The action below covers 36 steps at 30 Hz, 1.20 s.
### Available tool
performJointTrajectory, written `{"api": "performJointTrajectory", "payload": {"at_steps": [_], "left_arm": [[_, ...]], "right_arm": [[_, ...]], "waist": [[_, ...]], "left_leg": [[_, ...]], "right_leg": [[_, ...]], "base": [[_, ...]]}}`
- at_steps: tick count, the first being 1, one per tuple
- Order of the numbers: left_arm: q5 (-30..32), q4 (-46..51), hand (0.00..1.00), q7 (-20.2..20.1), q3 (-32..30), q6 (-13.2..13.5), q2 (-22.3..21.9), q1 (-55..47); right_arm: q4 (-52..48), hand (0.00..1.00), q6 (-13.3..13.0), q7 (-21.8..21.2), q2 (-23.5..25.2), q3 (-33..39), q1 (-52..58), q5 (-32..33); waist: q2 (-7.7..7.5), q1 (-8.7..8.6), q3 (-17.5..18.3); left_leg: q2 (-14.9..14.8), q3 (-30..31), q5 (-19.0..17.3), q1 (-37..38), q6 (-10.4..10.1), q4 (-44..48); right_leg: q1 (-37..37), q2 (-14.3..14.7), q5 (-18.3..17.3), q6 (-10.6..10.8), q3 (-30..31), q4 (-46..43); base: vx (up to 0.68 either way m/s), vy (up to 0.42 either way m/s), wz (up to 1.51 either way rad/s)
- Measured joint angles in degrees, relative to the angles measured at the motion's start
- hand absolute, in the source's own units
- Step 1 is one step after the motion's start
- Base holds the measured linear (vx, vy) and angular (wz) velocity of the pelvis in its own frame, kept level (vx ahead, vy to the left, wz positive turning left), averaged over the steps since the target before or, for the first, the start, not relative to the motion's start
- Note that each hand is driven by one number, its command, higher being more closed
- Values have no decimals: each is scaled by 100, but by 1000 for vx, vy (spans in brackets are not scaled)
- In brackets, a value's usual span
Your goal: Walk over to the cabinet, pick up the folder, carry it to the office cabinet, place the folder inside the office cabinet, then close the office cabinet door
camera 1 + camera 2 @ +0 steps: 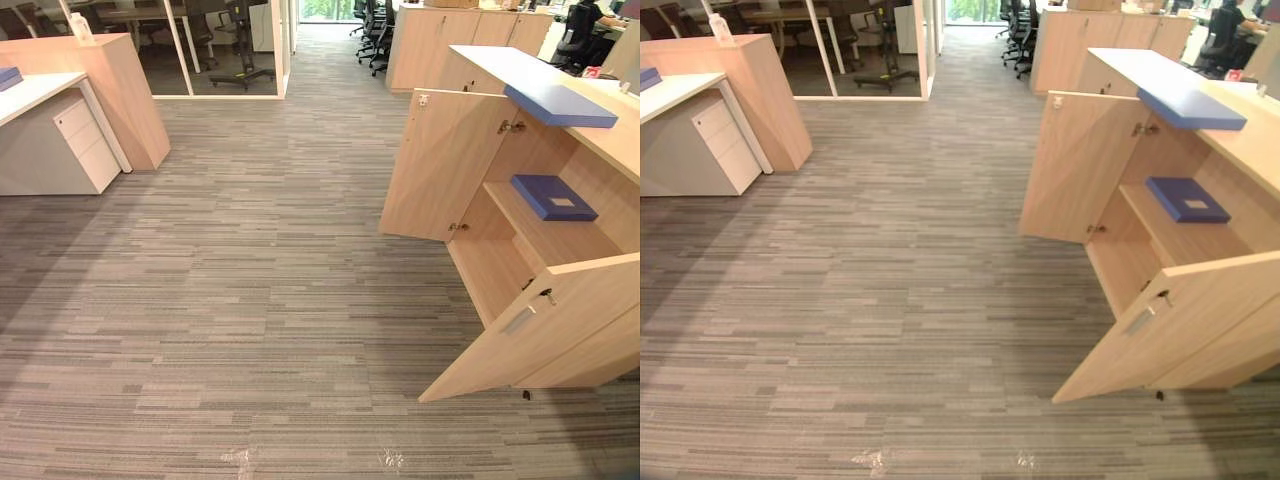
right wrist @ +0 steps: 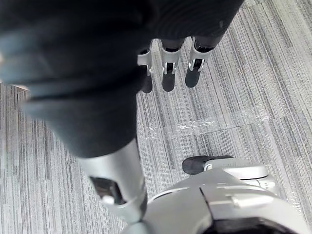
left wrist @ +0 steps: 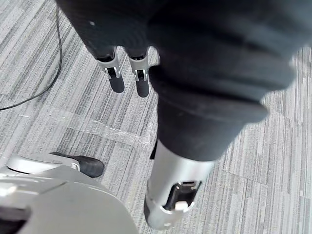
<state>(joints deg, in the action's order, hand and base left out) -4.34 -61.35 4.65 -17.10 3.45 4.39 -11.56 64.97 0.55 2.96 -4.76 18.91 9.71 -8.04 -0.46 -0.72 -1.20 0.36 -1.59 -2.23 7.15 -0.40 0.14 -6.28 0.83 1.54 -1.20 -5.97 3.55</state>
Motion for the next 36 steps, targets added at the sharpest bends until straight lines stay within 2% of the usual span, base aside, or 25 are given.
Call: {"api": "performJointTrajectory", "payload": {"at_steps": [5,6,7,8,11,19,22,23,24,25,26,27,28,29,30,31,33,34,35,36], "left_arm": [[-284,-7,0,-66,97,93,-24,52],[-366,-4,0,-34,139,98,10,66],[-554,-3,0,8,164,101,35,71],[-685,-4,0,-10,293,116,48,87],[-713,-4,0,-16,256,117,63,157],[-617,-4,0,-34,-27,116,17,243],[-633,15,0,-55,-463,118,-89,282],[-648,17,0,-56,-791,116,-183,281],[-661,52,0,-55,-944,112,-235,314],[-683,238,0,-48,-1136,116,-384,319],[-717,286,0,-23,-1277,114,-469,280],[-721,302,0,-8,-1321,113,-474,267],[-752,382,0,18,-1361,114,-507,198],[-781,468,0,26,-1356,120,-536,152],[-799,467,0,26,-1353,136,-539,147],[-839,463,0,29,-1355,137,-543,141],[-899,464,0,72,-1347,149,-555,136],[-897,462,0,103,-1323,157,-558,127],[-897,453,0,154,-1320,158,-548,135],[-896,450,0,176,-1324,161,-533,116]], "right_arm": [[-136,0,4,95,144,8,-81,-13],[-173,0,-93,304,116,118,-32,439],[-255,0,-221,503,174,547,-51,1120],[-250,0,-228,505,97,860,-115,1580],[-256,0,-307,556,-49,1137,-131,2045],[-241,0,-291,415,90,1365,-280,2267],[-249,0,-291,390,175,1606,-350,2281],[-346,0,-289,390,252,1567,-330,2283],[-410,0,-288,394,310,1544,-307,2283],[-474,0,-285,403,356,1447,-300,2281],[-476,0,-279,426,372,1247,-295,2285],[-479,0,-278,432,390,1212,-298,2285],[-569,0,-276,464,422,1088,-294,2285],[-681,0,-279,479,452,1082,-326,2284],[-688,0,-287,482,459,1097,-356,2280],[-685,0,-287,500,485,1108,-453,2277],[-686,0,-295,530,475,1109,-498,2277],[-674,0,-296,550,476,1120,-485,2279],[-621,0,-297,552,478,1151,-492,2278],[-557,0,-296,551,466,1170,-505,2273]], "waist": [[-37,-27,-55],[-37,-26,-53],[-30,-25,-56],[-34,-24,-66],[-37,-23,-85],[-23,-31,-131],[87,-42,-306],[138,-16,-374],[140,-15,-452],[126,-5,-639],[145,51,-693],[137,52,-701],[111,55,-693],[107,63,-693],[108,67,-694],[102,113,-699],[93,158,-705],[112,164,-685],[101,164,-663],[120,179,-616]], "left_leg": [[-12,-28,-23,93,-36,-59],[-19,-47,-23,101,-36,-74],[-25,-77,-23,106,-36,-83],[-28,-90,-23,121,-36,-89],[-54,-113,-40,182,-60,-98],[-127,-118,-122,91,-99,5],[-279,-94,-832,-521,-192,1304],[-416,-236,-1108,-871,-403,2188],[-479,-361,-1135,-1161,-439,2819],[-703,-634,-985,-1757,-407,4151],[-992,-880,-1109,-2256,-278,5075],[-1066,-941,-1153,-2355,-248,5210],[-1251,-1158,-1281,-2613,-228,5150],[-1296,-1185,-1279,-2758,-223,4654],[-1308,-1170,-1264,-2805,-239,4324],[-1332,-1146,-1216,-2834,-292,3629],[-1353,-1118,-915,-2822,-327,2619],[-1387,-1091,-690,-2788,-356,2020],[-1399,-1198,-268,-2808,-453,2053],[-1320,-1248,-126,-2842,-459,2227]], "right_leg": [[-110,14,-5,22,10,109],[-108,21,-2,22,24,120],[-108,26,10,38,43,139],[-113,30,17,46,55,138],[-159,55,20,51,61,141],[-136,130,-62,23,53,142],[-44,188,-382,-87,-69,-209],[57,202,-555,-170,-177,-429],[64,190,-648,-183,-216,-557],[53,181,-812,-202,-263,-800],[-32,166,-943,-267,-275,-968],[-57,143,-985,-269,-282,-1005],[-119,15,-1077,-186,-296,-1052],[-204,-110,-1105,-42,-277,-1047],[-284,-171,-1117,13,-262,-1036],[-386,-319,-1167,140,-211,-990],[-638,-604,-1266,414,-174,-882],[-786,-799,-1354,628,-172,-781],[-955,-1035,-1457,805,-164,-701],[-1016,-1176,-1473,830,-157,-678]], "base": [[6,3,-1],[-10,13,-11],[-4,16,-11],[-2,14,-9],[-6,5,-6],[-6,-5,0],[2,0,9],[-16,33,21],[-23,32,27],[90,15,19],[149,0,11],[195,5,10],[219,68,6],[245,103,2],[365,193,-12],[403,255,-20],[411,317,-20],[406,400,-19],[415,434,-22],[418,483,-37]]}}
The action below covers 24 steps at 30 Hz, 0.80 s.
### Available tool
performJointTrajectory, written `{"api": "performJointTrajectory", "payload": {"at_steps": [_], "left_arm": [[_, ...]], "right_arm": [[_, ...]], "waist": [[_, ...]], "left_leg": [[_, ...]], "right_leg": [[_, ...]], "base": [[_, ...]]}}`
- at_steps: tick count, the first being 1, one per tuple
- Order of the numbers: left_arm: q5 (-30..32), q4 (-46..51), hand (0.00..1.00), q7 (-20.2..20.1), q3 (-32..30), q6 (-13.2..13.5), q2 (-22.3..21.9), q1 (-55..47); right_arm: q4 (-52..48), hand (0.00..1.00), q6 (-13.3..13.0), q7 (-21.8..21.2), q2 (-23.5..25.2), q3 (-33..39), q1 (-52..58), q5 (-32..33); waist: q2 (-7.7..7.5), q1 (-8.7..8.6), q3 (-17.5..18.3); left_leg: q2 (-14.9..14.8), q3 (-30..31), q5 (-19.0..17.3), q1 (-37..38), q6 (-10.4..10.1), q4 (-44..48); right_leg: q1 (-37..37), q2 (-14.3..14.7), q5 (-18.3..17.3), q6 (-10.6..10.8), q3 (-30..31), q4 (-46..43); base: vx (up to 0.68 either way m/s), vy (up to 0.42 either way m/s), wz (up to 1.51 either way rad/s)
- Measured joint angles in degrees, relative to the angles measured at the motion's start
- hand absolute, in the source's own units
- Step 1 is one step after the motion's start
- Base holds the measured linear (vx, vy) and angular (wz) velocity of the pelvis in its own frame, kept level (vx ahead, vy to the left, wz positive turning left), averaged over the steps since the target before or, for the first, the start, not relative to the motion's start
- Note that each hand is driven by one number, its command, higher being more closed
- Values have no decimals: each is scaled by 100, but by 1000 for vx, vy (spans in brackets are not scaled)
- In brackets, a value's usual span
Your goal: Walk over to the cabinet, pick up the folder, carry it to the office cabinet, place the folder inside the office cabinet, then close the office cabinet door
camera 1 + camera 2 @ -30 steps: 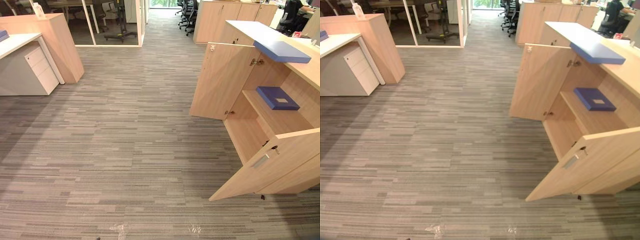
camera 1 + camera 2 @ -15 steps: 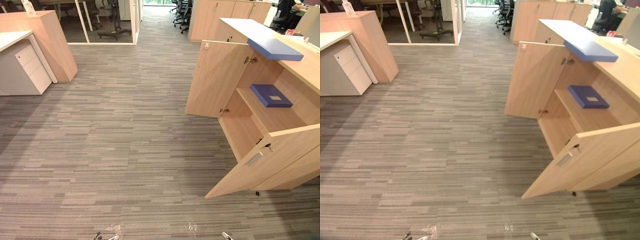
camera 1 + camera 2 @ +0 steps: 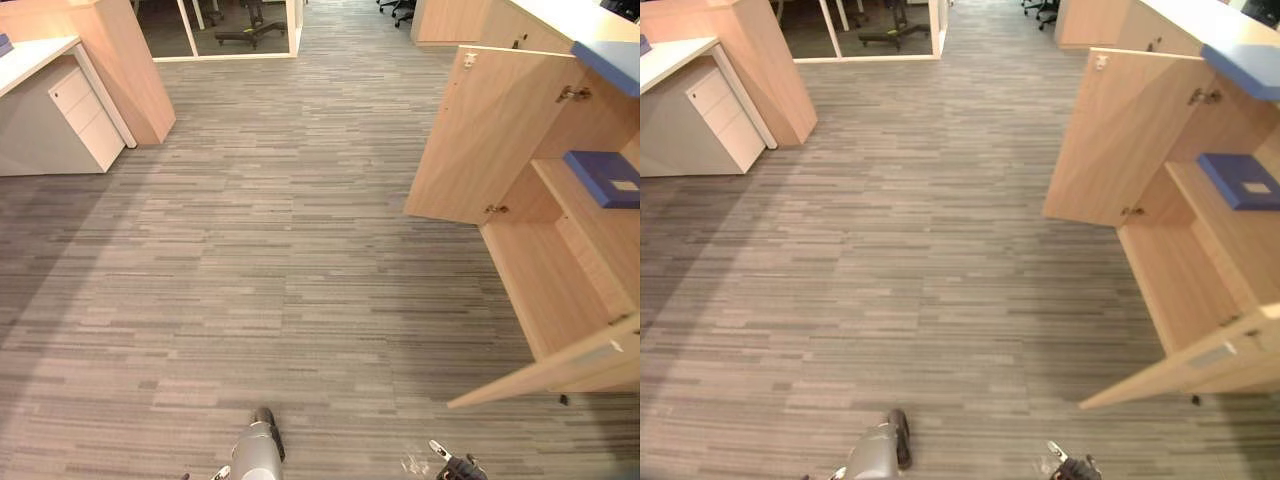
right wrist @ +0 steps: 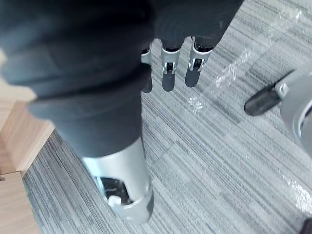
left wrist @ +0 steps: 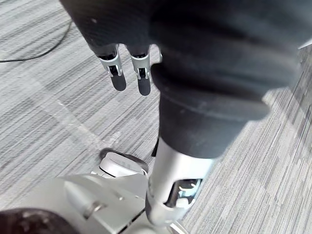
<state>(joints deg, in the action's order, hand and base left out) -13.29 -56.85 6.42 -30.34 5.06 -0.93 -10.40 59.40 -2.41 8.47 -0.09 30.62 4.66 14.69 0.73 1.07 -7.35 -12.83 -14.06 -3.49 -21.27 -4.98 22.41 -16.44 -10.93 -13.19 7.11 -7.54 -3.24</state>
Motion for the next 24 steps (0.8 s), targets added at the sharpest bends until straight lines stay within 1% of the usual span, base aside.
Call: {"api": "performJointTrajectory", "payload": {"at_steps": [1,2,3,4,5,6,7,8,9,10,11,12,13,14,15,16,17,18,19,20,21,22,23,24], "left_arm": [[13,-24,0,46,-1,4,1,2],[22,-63,0,87,-2,13,12,19],[22,-70,0,94,-1,21,24,5],[21,-78,0,96,16,33,49,11],[24,-90,0,103,227,85,55,14],[37,-101,0,106,325,106,58,5],[95,-107,0,106,486,112,90,10],[241,-112,0,105,736,119,145,67],[288,-114,0,105,937,128,183,128],[368,-129,0,105,1110,132,205,195],[475,-182,0,129,1375,166,253,287],[489,-196,0,172,1535,201,270,335],[502,-193,0,211,1647,220,271,382],[570,-206,0,255,1858,224,241,510],[619,-211,0,273,1929,223,233,583],[666,-207,0,275,2023,234,232,668],[693,-208,0,291,2027,231,223,773],[707,-213,0,314,2015,227,239,780],[708,-208,0,319,1989,221,263,774],[721,-212,0,318,1994,211,285,755],[729,-210,0,318,1993,209,281,740],[730,-207,0,310,1930,204,207,731],[740,-204,0,298,1743,201,60,732],[746,-204,0,285,1734,195,-5,725]], "right_arm": [[182,0,23,-10,22,132,-77,-9],[335,0,38,-49,29,240,-88,-12],[404,0,61,-62,30,325,-88,-12],[504,0,80,-71,18,432,-112,-14],[569,0,127,-90,-91,438,-122,-18],[563,0,128,-94,-130,440,-106,-16],[552,0,129,-95,-178,448,-87,-10],[464,0,109,-78,-215,486,-56,2],[308,0,97,-62,-256,518,-29,14],[267,0,94,-51,-329,516,-40,48],[184,0,60,-33,-376,279,-114,230],[44,0,36,-4,-356,78,-120,242],[-54,0,13,29,-332,-42,-129,249],[-256,0,-62,82,-282,-207,-170,258],[-308,0,-106,106,-269,-275,-215,258],[-424,0,-180,165,-208,-324,-232,259],[-600,0,-236,225,-93,-333,-209,338],[-640,0,-269,238,25,-343,-199,456],[-671,0,-280,237,148,-380,-157,494],[-725,0,-287,226,289,-403,-22,620],[-730,0,-286,225,327,-436,57,675],[-731,0,-283,211,359,-477,186,682],[-740,0,-284,172,370,-457,265,723],[-747,0,-289,152,350,-455,309,745]], "waist": [[-20,12,97],[-43,-14,254],[-68,-15,323],[-110,-4,367],[-82,-7,386],[-65,-24,397],[-30,-76,418],[21,-189,440],[49,-229,450],[93,-282,453],[170,-297,425],[152,-324,407],[129,-336,355],[55,-362,169],[35,-362,29],[8,-384,-143],[-25,-395,-225],[-105,-379,-280],[-170,-364,-294],[-221,-361,-226],[-274,-352,-177],[-264,-348,-78],[-81,-397,-13],[-9,-439,32]], "left_leg": [[137,-97,4,-103,8,360],[324,-201,-89,-150,218,584],[435,-301,-181,-119,377,620],[624,-515,-326,49,495,580],[927,-803,-478,498,729,328],[1076,-885,-496,734,782,136],[1278,-937,-517,1088,860,-148],[1485,-974,-506,1498,950,-522],[1621,-974,-478,1854,991,-860],[1662,-978,-467,2141,1005,-1122],[1664,-974,-462,2471,1010,-1346],[1664,-978,-462,2594,1012,-1449],[1664,-973,-462,2659,1012,-1485],[1664,-963,-465,2819,1015,-1529],[1657,-952,-465,2918,1015,-1537],[1641,-970,-484,3075,998,-1582],[1642,-1063,-603,3255,941,-1719],[1667,-1164,-683,3362,862,-1744],[1661,-1248,-812,3450,780,-1682],[1653,-1326,-1017,3513,686,-1544],[1644,-1352,-1134,3524,654,-1458],[1564,-1397,-1385,3550,579,-1255],[1312,-1423,-1537,3544,452,-1100],[1196,-1409,-1609,3535,420,-1054]], "right_leg": [[50,-225,42,-63,30,-121],[246,-522,202,-25,15,-391],[353,-692,283,4,8,-572],[492,-965,441,-58,13,-911],[843,-1390,914,-255,8,-1790],[1008,-1565,1147,-452,-5,-2220],[1222,-1779,1604,-783,-38,-2862],[1507,-2138,1771,-1191,-390,-3973],[1708,-2365,1737,-1326,-799,-4677],[1824,-2438,1652,-1356,-1181,-5117],[2018,-2297,1204,-1136,-1700,-5470],[2195,-2099,849,-962,-1872,-5570],[2311,-1960,642,-901,-1953,-5581],[2514,-1658,282,-779,-2089,-5498],[2572,-1488,133,-677,-2140,-5365],[2704,-1193,-33,-560,-2303,-4974],[2872,-1007,-77,-575,-2552,-4577],[2939,-929,-74,-579,-2730,-4256],[2947,-849,-39,-642,-2951,-3912],[2942,-814,87,-1004,-3260,-3467],[2935,-813,121,-1149,-3359,-3274],[2886,-783,66,-1535,-3470,-3122],[2801,-553,-40,-1499,-3552,-3064],[2755,-441,-110,-1442,-3610,-3025]], "base": [[445,512,-45],[454,529,-48],[470,554,-41],[555,671,-53],[457,554,-53],[439,529,-41],[325,391,-5],[453,550,4],[354,408,1],[384,366,-21],[324,237,-29],[320,196,-25],[294,81,-20],[268,51,-17],[269,12,-15],[172,-25,-10],[186,-35,-19],[142,-34,-35],[147,-76,-47],[145,-103,-41],[245,-162,-34],[321,-178,-24],[340,-180,-12],[377,-200,4]]}}
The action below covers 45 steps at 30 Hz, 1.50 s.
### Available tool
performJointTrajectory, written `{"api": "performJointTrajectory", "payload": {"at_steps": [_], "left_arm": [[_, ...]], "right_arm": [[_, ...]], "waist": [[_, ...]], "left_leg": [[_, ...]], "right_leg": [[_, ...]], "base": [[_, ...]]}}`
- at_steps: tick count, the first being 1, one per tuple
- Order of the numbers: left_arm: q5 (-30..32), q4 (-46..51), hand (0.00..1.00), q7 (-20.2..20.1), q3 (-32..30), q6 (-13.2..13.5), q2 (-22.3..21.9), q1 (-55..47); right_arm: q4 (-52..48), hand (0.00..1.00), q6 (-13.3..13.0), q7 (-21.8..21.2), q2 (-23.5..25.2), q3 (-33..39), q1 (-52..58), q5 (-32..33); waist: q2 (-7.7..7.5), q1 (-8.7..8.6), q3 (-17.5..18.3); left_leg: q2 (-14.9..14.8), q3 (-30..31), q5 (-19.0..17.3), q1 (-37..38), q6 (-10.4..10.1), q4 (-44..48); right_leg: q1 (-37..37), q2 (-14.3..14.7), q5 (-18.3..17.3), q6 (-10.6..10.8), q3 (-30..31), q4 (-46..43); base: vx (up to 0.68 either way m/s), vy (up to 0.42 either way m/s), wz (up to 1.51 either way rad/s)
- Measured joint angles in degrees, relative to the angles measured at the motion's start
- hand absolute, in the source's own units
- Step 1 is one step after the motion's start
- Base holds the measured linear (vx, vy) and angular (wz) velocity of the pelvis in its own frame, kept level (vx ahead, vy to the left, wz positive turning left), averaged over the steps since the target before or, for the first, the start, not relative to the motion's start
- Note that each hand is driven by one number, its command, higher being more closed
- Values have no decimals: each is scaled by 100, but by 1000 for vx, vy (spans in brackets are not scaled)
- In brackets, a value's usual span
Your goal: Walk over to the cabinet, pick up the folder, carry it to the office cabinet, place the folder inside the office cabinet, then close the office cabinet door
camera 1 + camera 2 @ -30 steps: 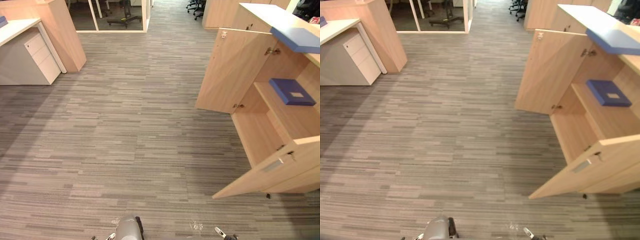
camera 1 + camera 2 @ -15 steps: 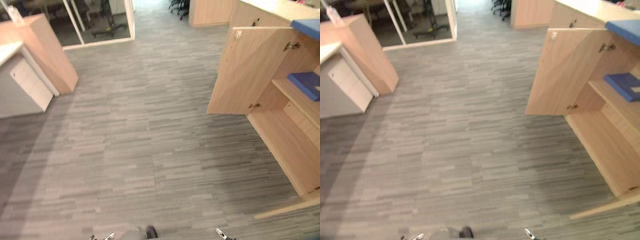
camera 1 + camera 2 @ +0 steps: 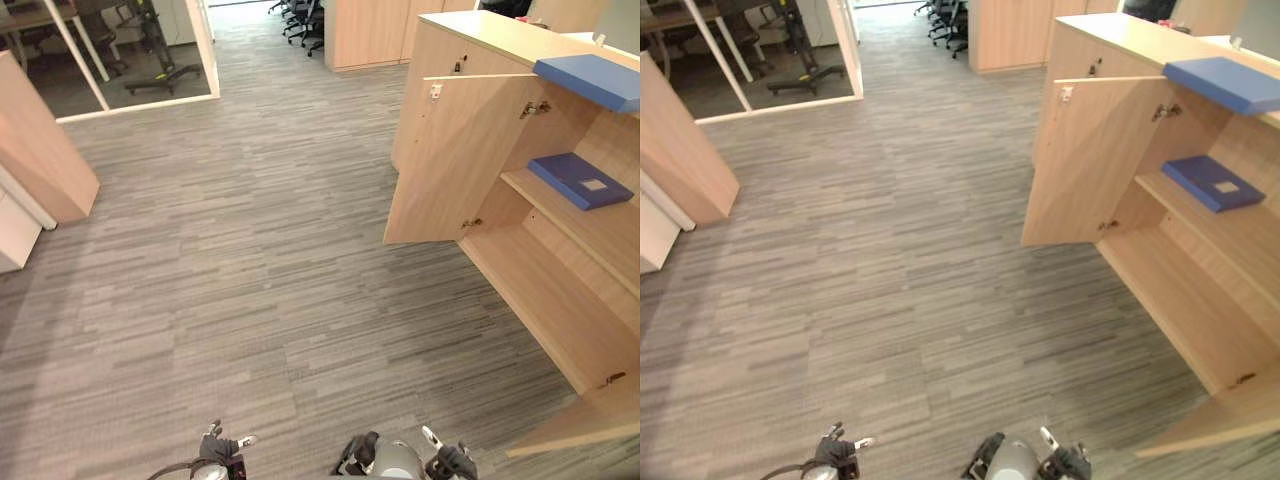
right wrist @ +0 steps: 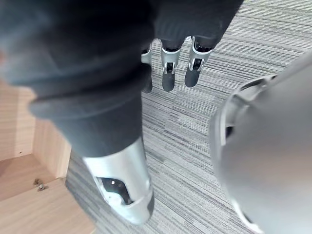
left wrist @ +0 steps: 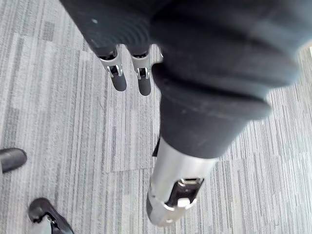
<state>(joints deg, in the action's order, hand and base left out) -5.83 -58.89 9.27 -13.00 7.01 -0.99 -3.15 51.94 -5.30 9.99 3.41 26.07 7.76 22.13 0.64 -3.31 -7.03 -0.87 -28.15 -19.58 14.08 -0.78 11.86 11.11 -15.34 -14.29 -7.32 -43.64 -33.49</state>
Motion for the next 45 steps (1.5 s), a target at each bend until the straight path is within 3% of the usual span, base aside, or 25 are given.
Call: {"api": "performJointTrajectory", "payload": {"at_steps": [1,3,4,5,7,11,14,17,18,19,21,22,23,24,25,26,27,29,30,32,35,38,39,42,45], "left_arm": [[29,5,0,-52,-5,-8,-108,-23],[41,80,0,-121,-201,-26,-187,26],[39,124,0,-140,-366,-35,-230,35],[-41,195,0,-168,-525,-34,-235,17],[-125,271,0,-170,-659,-19,-194,-15],[-277,325,0,-107,-652,57,-79,-26],[-569,333,0,-37,-657,187,-26,-67],[-858,304,0,29,-642,250,10,-85],[-923,296,0,37,-636,258,14,-99],[-1018,221,0,42,-635,270,35,-112],[-1092,46,0,57,-635,273,157,-90],[-1144,-29,0,56,-628,286,217,-102],[-1163,-127,0,56,-584,284,238,-149],[-1164,-140,0,59,-553,279,235,-182],[-1147,-132,0,55,-442,290,239,-256],[-1102,-136,0,47,-390,290,271,-282],[-1024,-137,0,43,-378,282,289,-296],[-767,-147,0,17,-206,252,332,-378],[-731,-159,0,-3,-141,245,341,-378],[-601,-370,0,-91,-42,224,342,-194],[-481,-409,0,-182,-63,188,320,-110],[-301,-360,0,-228,-226,180,283,-53],[-277,-369,0,-232,-394,133,157,-53],[-242,-340,0,-285,-488,127,66,-20],[-266,-175,0,-341,-800,130,-31,25]], "right_arm": [[6,0,2,-56,-4,2,127,80],[14,0,5,-114,67,-27,209,146],[5,0,-1,-157,100,-18,245,147],[50,0,-12,-209,65,-32,259,151],[261,0,-35,-272,-6,-45,188,156],[539,0,-23,-273,-99,-66,94,146],[676,0,-28,-271,-159,-157,-36,143],[855,0,-64,-289,-267,-376,-197,141],[866,0,-63,-291,-276,-375,-199,137],[866,0,-63,-297,-293,-363,-183,134],[873,0,-57,-331,-250,-365,-214,117],[909,0,-41,-391,-245,-358,-315,119],[905,0,-39,-454,-259,-340,-355,119],[906,0,-39,-482,-263,-340,-350,120],[834,0,-161,-483,-289,-300,-275,119],[859,0,-160,-533,-406,-316,-266,117],[877,0,-151,-565,-440,-322,-267,117],[919,0,-158,-692,-434,-396,-256,118],[920,0,-159,-730,-434,-469,-256,119],[978,0,-145,-853,-438,-591,-260,120],[1005,0,-101,-912,-424,-524,-156,146],[940,0,-79,-954,-346,-499,218,146],[920,0,-47,-984,-371,-374,283,143],[848,0,-24,-990,-370,-312,321,140],[839,0,17,-992,-293,-258,327,201]], "waist": [[60,-32,64],[4,-57,67],[7,-54,68],[50,-26,67],[64,27,80],[2,69,22],[-17,160,-23],[-23,269,-16],[-22,276,-13],[-15,269,28],[-187,276,48],[-266,315,33],[-276,296,36],[-268,270,31],[-231,233,42],[-183,185,75],[-174,186,89],[-160,164,87],[-159,147,87],[-102,42,-56],[-112,-5,-188],[-233,-14,-184],[-130,-9,-207],[-12,-36,-150],[-74,-67,-110]], "left_leg": [[-222,-6,-48,6,-74,193],[-628,-18,-92,-228,-144,1253],[-978,25,-29,-495,-112,2220],[-1594,139,357,-1052,-70,3947],[-1958,315,415,-1586,-92,5176],[-1780,717,336,-2477,-81,4993],[-1247,1905,256,-2974,-149,3089],[-724,3571,634,-2951,-456,1209],[-678,3657,847,-2939,-560,1145],[-508,3582,1416,-2848,-717,1241],[-251,3004,1059,-2772,-451,1563],[-83,2560,932,-2525,-248,1498],[111,2217,847,-2160,-82,1286],[210,2095,840,-1943,-3,1129],[332,1821,812,-1515,159,796],[370,1653,800,-1221,237,514],[365,1573,807,-1093,266,384],[310,1275,835,-714,307,-38],[293,1219,834,-689,307,-96],[152,1120,829,-543,318,-288],[94,968,825,-113,307,-613],[236,991,703,100,129,-782],[119,974,559,187,8,-781],[-149,872,448,288,-129,-708],[-568,796,315,65,-312,351]], "right_leg": [[-92,230,-148,93,-30,78],[-363,510,-296,85,-37,266],[-561,708,-325,91,-12,455],[-854,1058,-372,100,204,722],[-1070,1286,-415,112,595,880],[-1487,1340,-347,233,1436,1288],[-1847,1253,-263,485,2245,1591],[-1843,953,-417,950,2981,1521],[-1852,877,-460,1056,3121,1490],[-1908,654,-493,1286,3356,1482],[-1745,108,-369,1519,3476,1202],[-1466,-310,-233,1366,3451,630],[-1195,-734,42,931,3260,-7],[-1116,-955,204,658,3063,-307],[-974,-1362,452,142,2637,-867],[-809,-1581,451,-2,2182,-1443],[-737,-1589,448,11,1997,-1640],[-483,-1247,178,500,1539,-1655],[-386,-1104,102,620,1511,-1581],[-148,-481,-142,820,1237,-1211],[55,-60,-152,791,837,-834],[130,-43,239,374,540,52],[70,82,145,207,465,125],[-43,427,-140,232,425,203],[-449,875,-236,237,434,671]], "base": [[416,-223,7],[452,-254,-11],[425,-243,-54],[473,-202,-76],[457,-34,-123],[327,90,-112],[304,247,-131],[231,319,-125],[379,518,-113],[416,538,-103],[442,597,-114],[341,534,-130],[313,509,-122],[268,466,-101],[217,409,-84],[201,385,-82],[176,331,-80],[175,250,-81],[185,162,-64],[205,72,-35],[182,-12,-18],[254,-111,8],[311,-182,-6],[331,-209,-9],[330,-287,-17]]}}
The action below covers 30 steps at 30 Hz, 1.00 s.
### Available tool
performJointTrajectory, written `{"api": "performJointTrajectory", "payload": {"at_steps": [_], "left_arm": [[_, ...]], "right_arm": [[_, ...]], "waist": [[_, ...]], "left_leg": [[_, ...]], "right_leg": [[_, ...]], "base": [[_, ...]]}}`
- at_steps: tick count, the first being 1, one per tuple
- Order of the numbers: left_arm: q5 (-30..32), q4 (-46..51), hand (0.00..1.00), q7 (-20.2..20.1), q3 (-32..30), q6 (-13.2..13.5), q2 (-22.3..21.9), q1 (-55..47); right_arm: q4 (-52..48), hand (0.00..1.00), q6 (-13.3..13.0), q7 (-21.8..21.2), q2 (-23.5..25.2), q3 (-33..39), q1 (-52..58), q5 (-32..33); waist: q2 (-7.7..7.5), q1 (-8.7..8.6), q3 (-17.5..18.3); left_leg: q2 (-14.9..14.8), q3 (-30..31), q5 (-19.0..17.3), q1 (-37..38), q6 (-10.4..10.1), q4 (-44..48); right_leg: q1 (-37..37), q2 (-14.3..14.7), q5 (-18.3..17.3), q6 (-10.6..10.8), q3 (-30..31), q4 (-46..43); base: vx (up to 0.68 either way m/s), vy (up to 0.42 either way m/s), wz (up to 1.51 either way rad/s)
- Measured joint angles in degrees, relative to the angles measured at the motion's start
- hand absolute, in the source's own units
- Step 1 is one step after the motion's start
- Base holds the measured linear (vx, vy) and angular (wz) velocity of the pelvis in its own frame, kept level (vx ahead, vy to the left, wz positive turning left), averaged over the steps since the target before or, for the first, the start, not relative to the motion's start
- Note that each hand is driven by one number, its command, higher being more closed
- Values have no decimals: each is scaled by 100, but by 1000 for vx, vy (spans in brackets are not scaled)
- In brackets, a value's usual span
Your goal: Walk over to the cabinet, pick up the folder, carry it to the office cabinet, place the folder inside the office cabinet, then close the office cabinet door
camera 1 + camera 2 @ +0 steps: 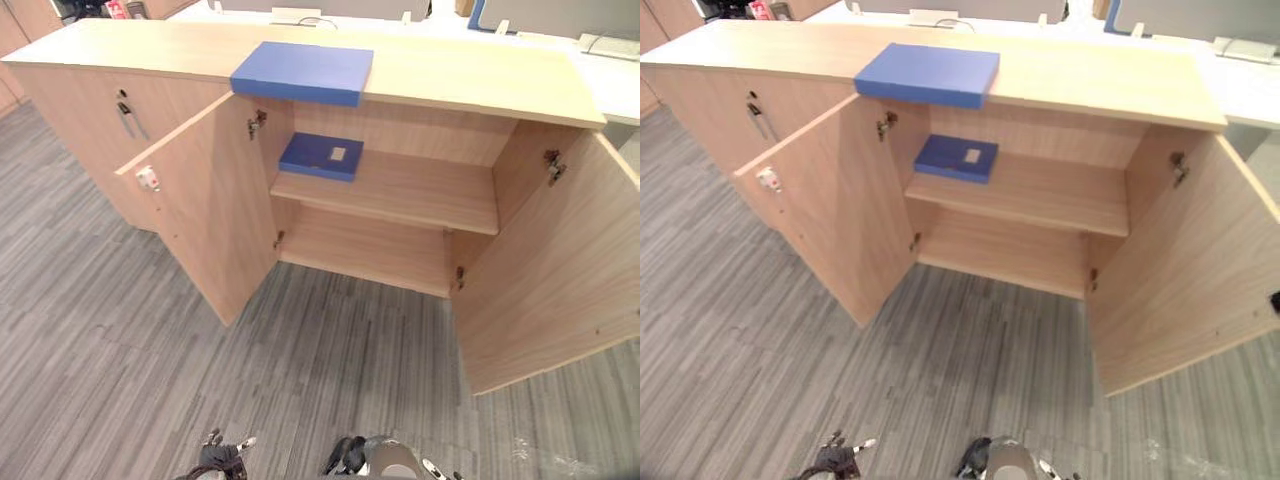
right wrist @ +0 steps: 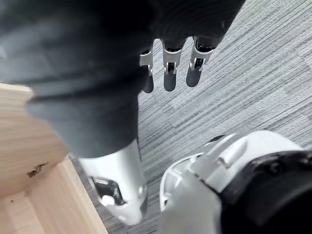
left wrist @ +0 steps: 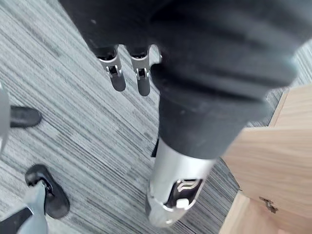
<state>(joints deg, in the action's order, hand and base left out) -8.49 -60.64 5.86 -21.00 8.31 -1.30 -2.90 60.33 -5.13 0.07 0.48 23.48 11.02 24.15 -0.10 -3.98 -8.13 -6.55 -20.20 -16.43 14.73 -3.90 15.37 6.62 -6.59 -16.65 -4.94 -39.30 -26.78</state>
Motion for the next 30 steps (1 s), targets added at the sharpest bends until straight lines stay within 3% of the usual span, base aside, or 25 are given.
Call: {"api": "performJointTrajectory", "payload": {"at_steps": [2,4,5,7,10,11,13,15,17,19,20,22,24,25,26,28,30], "left_arm": [[-49,188,0,-1,-333,2,-126,22],[-221,366,0,35,-440,34,-210,-32],[-294,425,0,70,-452,39,-209,-32],[-338,512,0,102,-454,67,-189,-24],[-417,643,0,161,-443,135,-174,-74],[-452,672,0,169,-429,148,-176,-89],[-517,696,0,231,-414,192,-180,-120],[-527,658,0,270,-257,235,-158,-132],[-528,508,0,266,-216,243,-52,-130],[-527,339,0,265,-178,243,98,-104],[-525,237,0,263,-162,241,140,-99],[-516,153,0,257,-157,233,150,-220],[-504,139,0,249,-93,223,146,-330],[-499,103,0,245,-80,222,150,-345],[-478,99,0,237,-80,220,150,-388],[-466,106,0,227,-81,224,149,-407],[-477,93,0,199,-83,225,146,-413]], "right_arm": [[-35,0,19,-29,13,-6,9,200],[-40,0,13,-35,-40,-33,-5,288],[-73,0,9,-31,-36,-94,-36,330],[-79,0,12,-11,-25,-124,-91,323],[-80,0,9,54,-95,-357,-131,270],[-80,0,7,58,-113,-413,-167,248],[-60,0,3,66,-119,-541,-317,139],[30,0,-9,65,-107,-569,-377,-6],[70,0,-6,62,-36,-548,-381,-85],[140,0,6,21,52,-531,-395,-86],[183,0,12,-2,61,-477,-399,-85],[213,0,21,-42,45,-451,-397,-97],[169,0,-9,-83,26,-417,-389,-299],[154,0,-20,-88,-2,-326,-364,-350],[112,0,-42,-95,-11,-249,-321,-399],[109,0,-77,-107,-13,-261,-321,-452],[104,0,-109,-169,-24,-329,-321,-496]], "waist": [[57,32,55],[156,147,57],[164,159,31],[88,229,-14],[52,336,-41],[42,359,-50],[3,402,-73],[16,421,-38],[-68,436,43],[-293,444,131],[-312,519,135],[-302,564,168],[-275,558,200],[-252,538,209],[-255,490,253],[-247,471,263],[-220,442,269]], "left_leg": [[-686,141,31,-974,-167,2671],[-1108,274,183,-1635,-211,4507],[-1199,375,175,-1992,-199,5134],[-1162,388,133,-2421,-125,5294],[-1015,521,-18,-2963,126,4355],[-949,610,-18,-3025,128,3969],[-685,977,53,-3037,47,2297],[-357,1570,589,-2914,56,858],[-48,1581,1527,-2709,-102,512],[298,1210,1499,-2492,80,243],[457,959,1410,-2247,229,96],[708,670,1329,-1810,377,-192],[873,498,1276,-1435,491,-475],[935,481,1276,-1233,551,-638],[965,482,1276,-1085,597,-789],[948,507,1294,-927,625,-948],[894,532,1294,-851,622,-1024]], "right_leg": [[-420,489,98,-76,195,549],[-677,829,96,-76,544,746],[-866,945,97,-77,773,864],[-1115,947,98,-74,1130,992],[-1461,799,124,59,1611,1218],[-1532,748,136,121,1713,1255],[-1657,552,159,334,1947,1360],[-1779,359,87,624,2070,1448],[-1869,12,-1,961,2227,1399],[-1785,-473,116,1221,2275,1277],[-1723,-736,220,1360,2395,1032],[-1464,-1089,341,1296,2606,352],[-1075,-1399,561,1058,2690,-602],[-894,-1579,761,755,2652,-1105],[-778,-1705,813,623,2478,-1453],[-703,-1727,698,770,2217,-1525],[-560,-1545,423,874,2208,-1329]], "base": [[264,-214,-47],[340,-61,-104],[313,37,-116],[263,65,-101],[185,104,-78],[201,171,-78],[259,238,-63],[306,307,-40],[343,340,-28],[388,391,-42],[416,466,-63],[344,445,-71],[222,317,-48],[169,247,-8],[153,213,-2],[86,116,0],[25,31,-1]]}}
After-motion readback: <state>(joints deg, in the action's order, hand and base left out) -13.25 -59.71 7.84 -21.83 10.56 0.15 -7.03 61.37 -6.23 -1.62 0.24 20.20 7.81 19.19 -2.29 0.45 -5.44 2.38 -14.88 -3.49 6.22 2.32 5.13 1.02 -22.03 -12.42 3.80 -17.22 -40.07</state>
